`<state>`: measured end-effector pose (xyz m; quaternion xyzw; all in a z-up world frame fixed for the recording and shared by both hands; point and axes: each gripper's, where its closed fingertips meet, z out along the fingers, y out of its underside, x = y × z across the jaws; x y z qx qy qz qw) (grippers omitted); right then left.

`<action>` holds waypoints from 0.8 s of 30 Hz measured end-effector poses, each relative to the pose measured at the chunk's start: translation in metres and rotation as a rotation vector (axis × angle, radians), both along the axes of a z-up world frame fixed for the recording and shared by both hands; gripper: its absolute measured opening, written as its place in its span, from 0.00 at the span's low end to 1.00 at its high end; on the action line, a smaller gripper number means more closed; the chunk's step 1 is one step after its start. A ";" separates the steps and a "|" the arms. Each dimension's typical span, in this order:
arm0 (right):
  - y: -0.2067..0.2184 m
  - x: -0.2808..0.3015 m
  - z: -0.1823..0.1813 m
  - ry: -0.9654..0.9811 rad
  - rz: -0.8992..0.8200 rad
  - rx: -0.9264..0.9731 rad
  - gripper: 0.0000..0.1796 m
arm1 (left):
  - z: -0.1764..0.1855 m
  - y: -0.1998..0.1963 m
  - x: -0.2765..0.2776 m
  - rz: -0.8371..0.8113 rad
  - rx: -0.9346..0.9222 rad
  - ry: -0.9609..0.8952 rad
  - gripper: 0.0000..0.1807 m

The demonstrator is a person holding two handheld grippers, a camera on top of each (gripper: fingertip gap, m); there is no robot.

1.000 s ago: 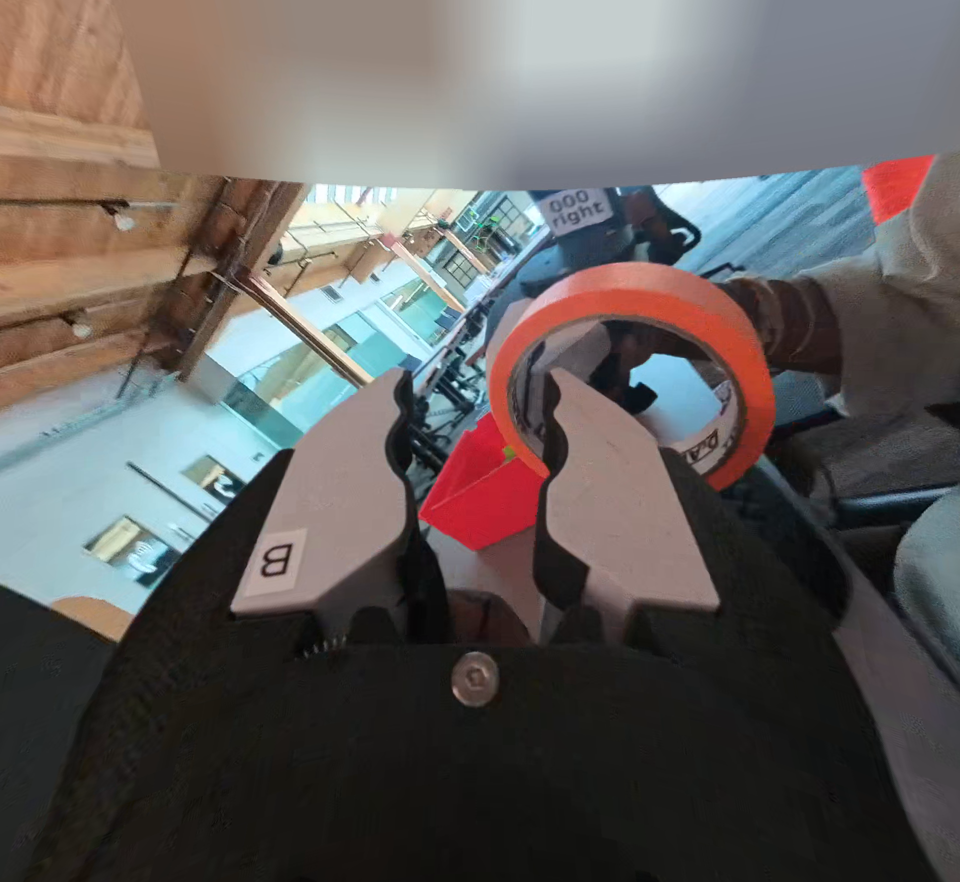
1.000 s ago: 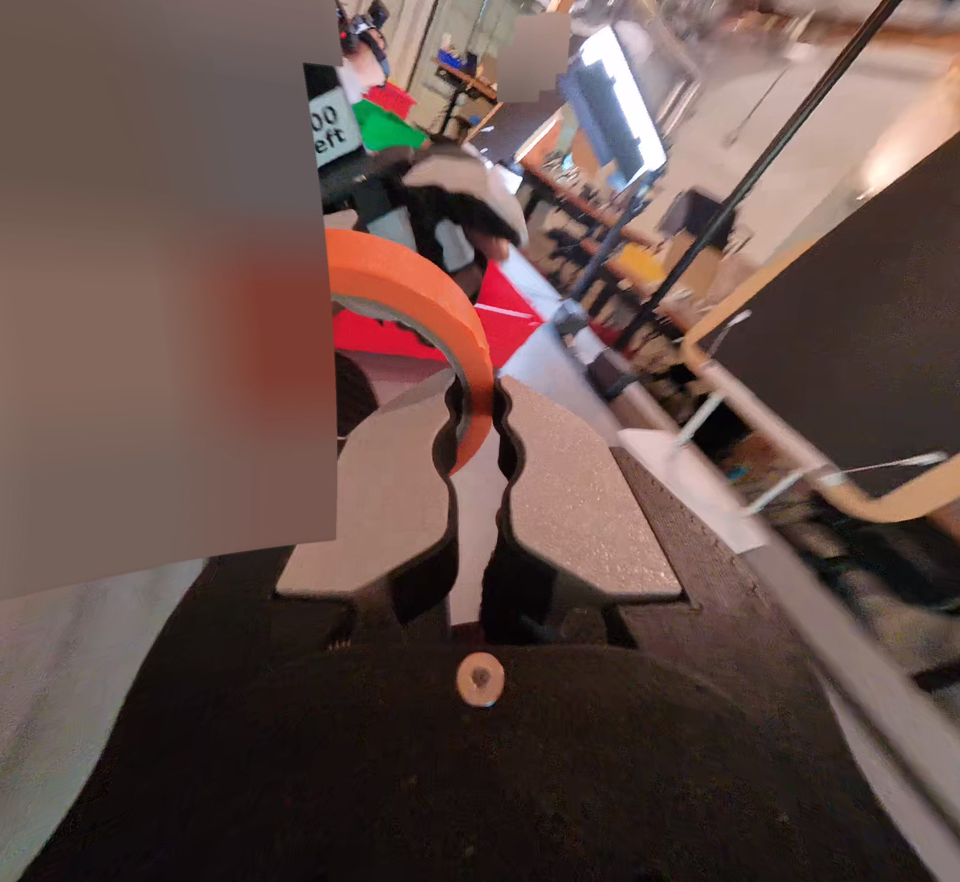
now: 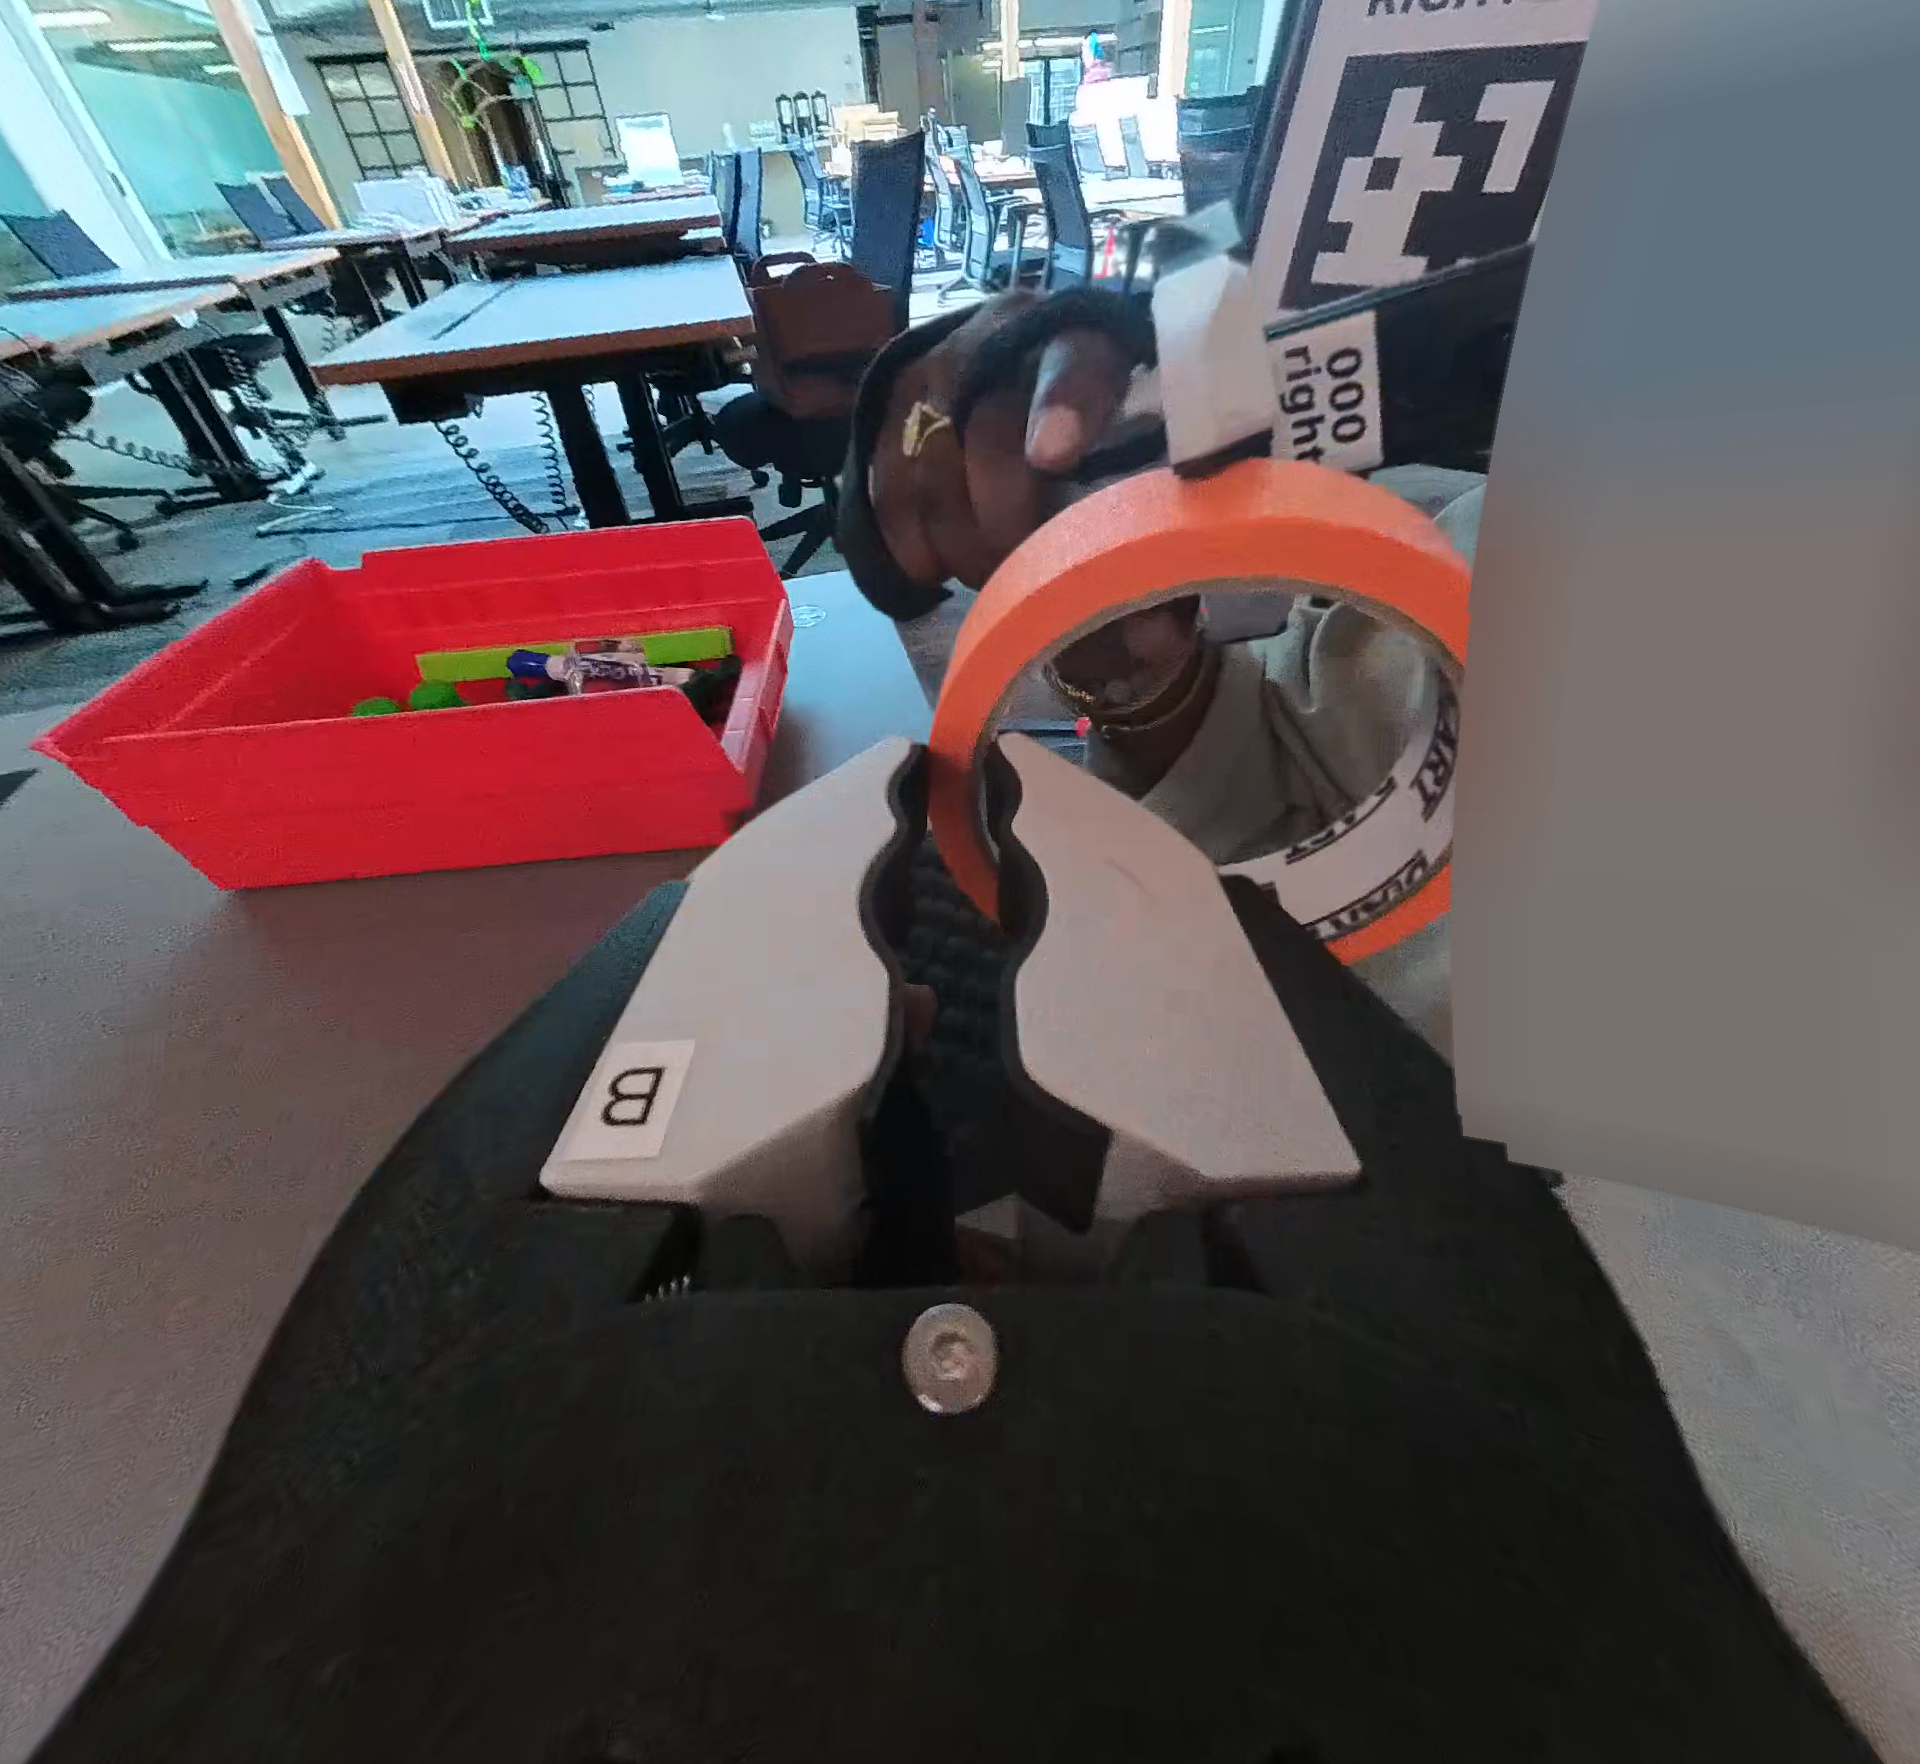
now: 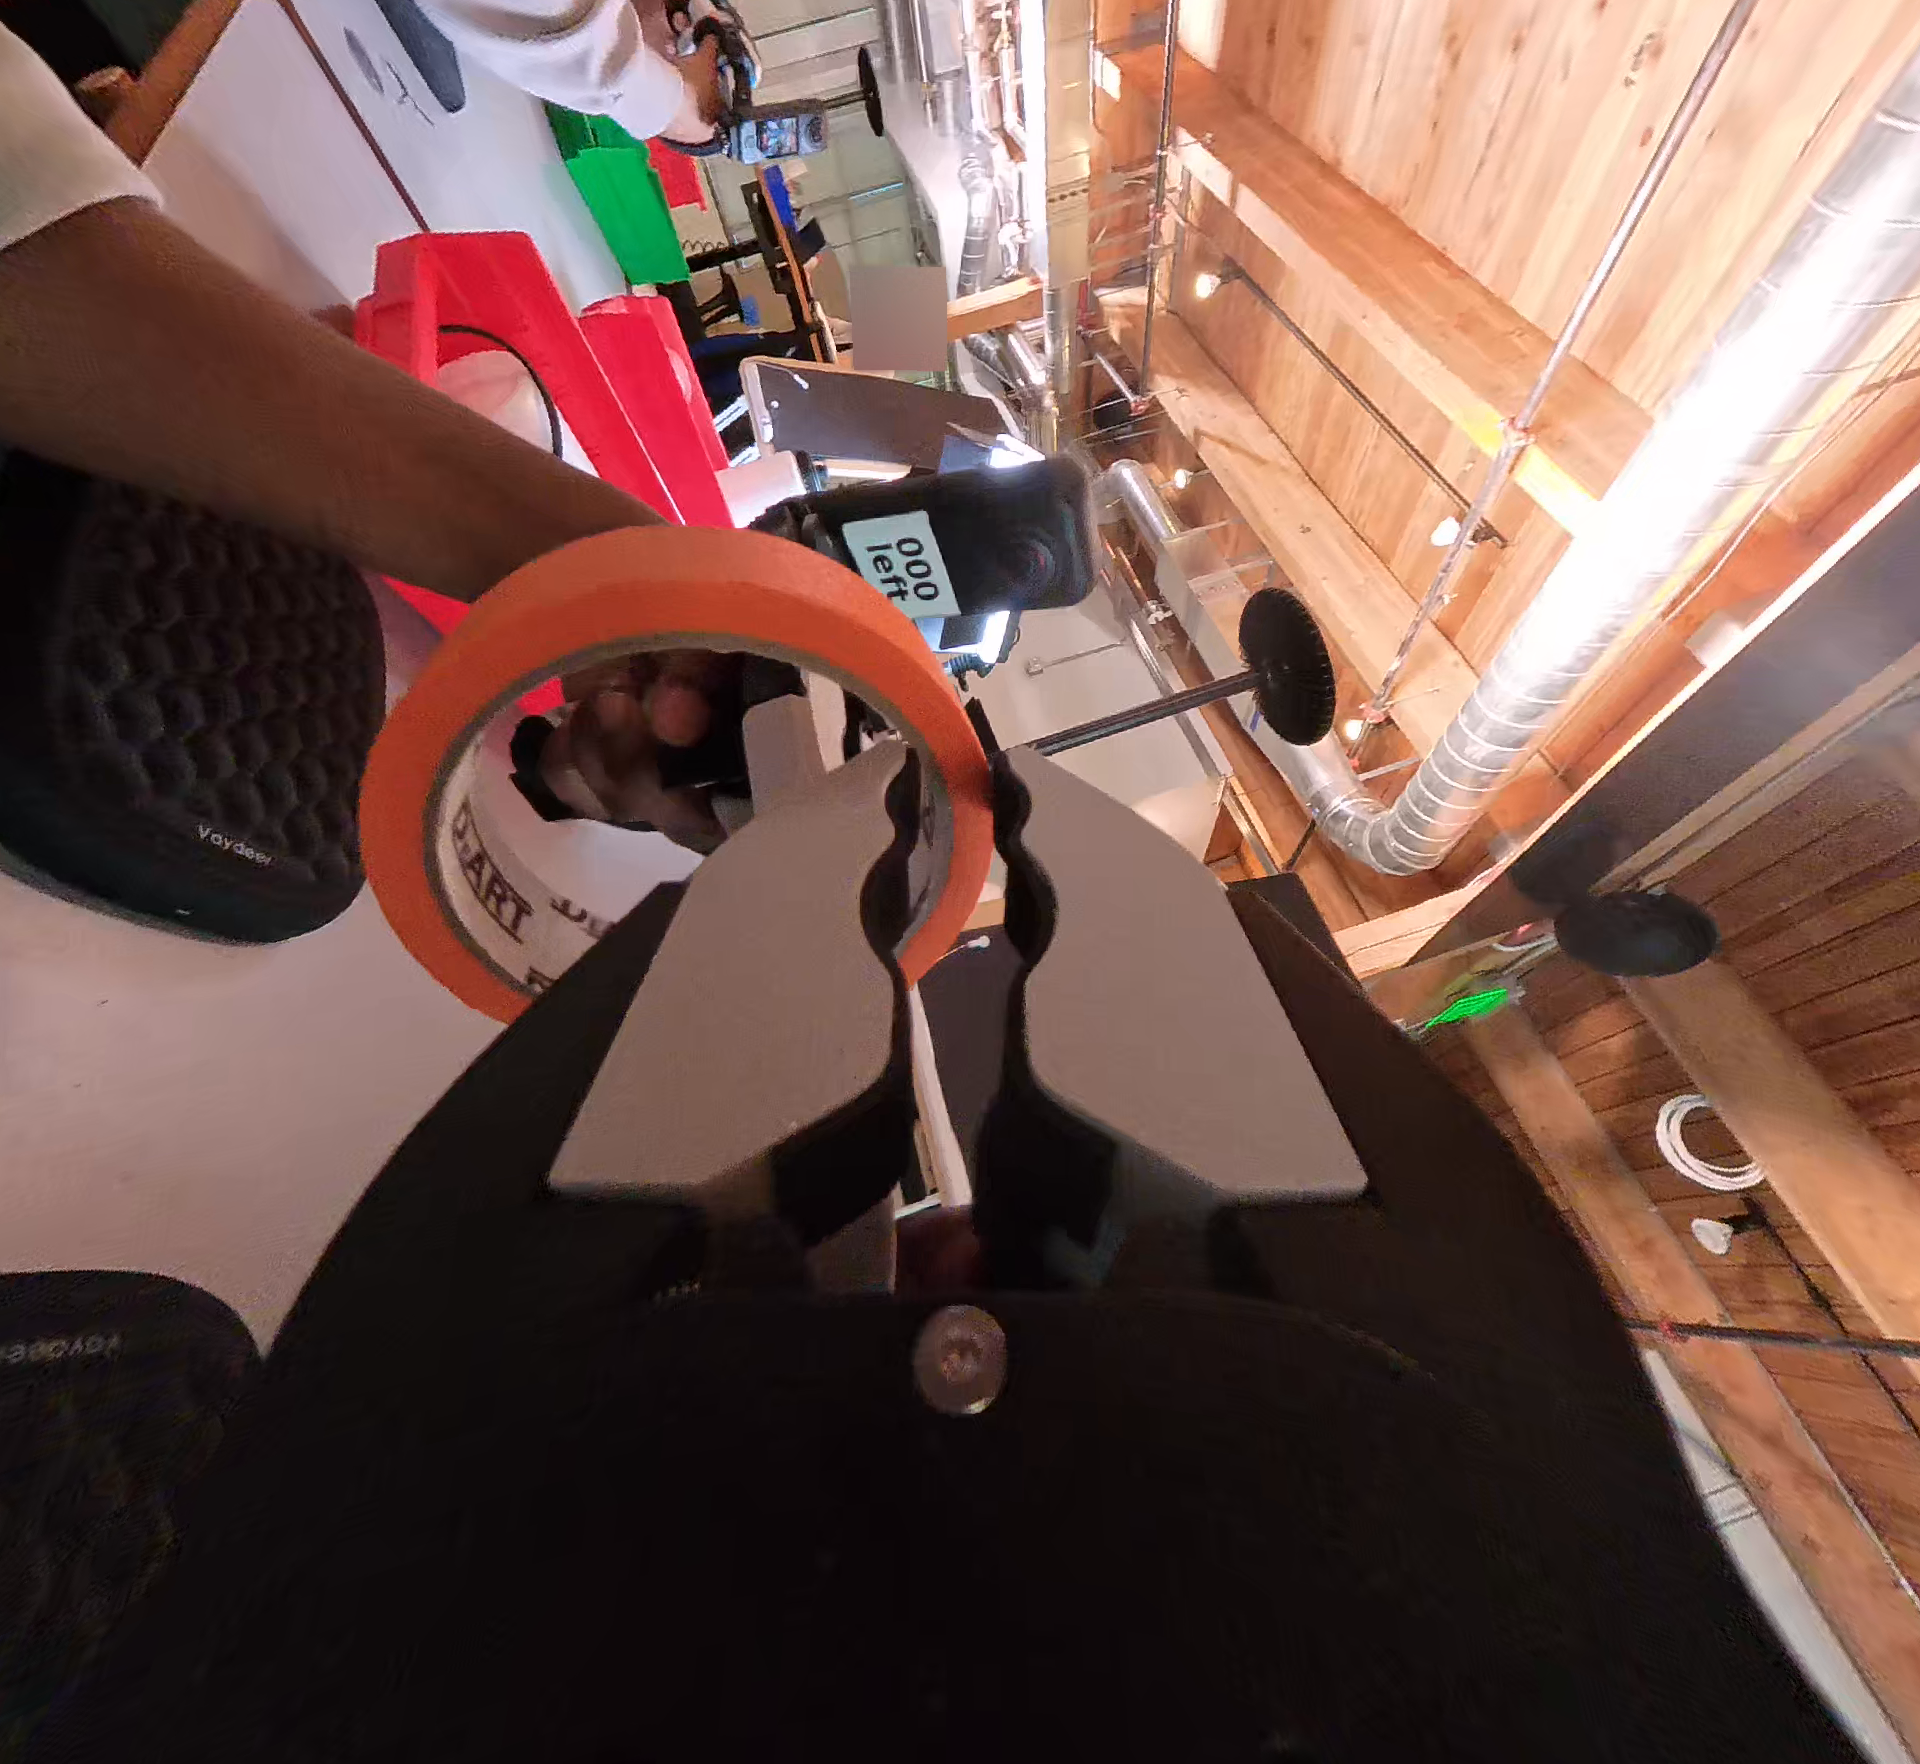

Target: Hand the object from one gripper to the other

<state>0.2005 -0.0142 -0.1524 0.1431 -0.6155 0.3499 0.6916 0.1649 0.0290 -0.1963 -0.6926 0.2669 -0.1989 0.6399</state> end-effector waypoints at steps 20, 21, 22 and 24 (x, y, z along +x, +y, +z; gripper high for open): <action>0.013 -0.042 -0.042 -1.247 0.285 -0.740 0.09 | 0.039 -0.026 0.007 0.290 0.763 0.746 0.06; 0.013 -0.042 -0.043 -1.270 0.290 -0.749 0.10 | 0.038 -0.025 0.006 0.283 0.740 0.733 0.06; 0.015 -0.043 -0.043 -1.260 0.284 -0.754 0.12 | 0.038 -0.024 0.003 0.289 0.705 0.696 0.06; 0.019 -0.045 -0.036 -1.149 0.277 -0.730 0.14 | 0.043 -0.024 -0.006 0.303 0.646 0.582 0.06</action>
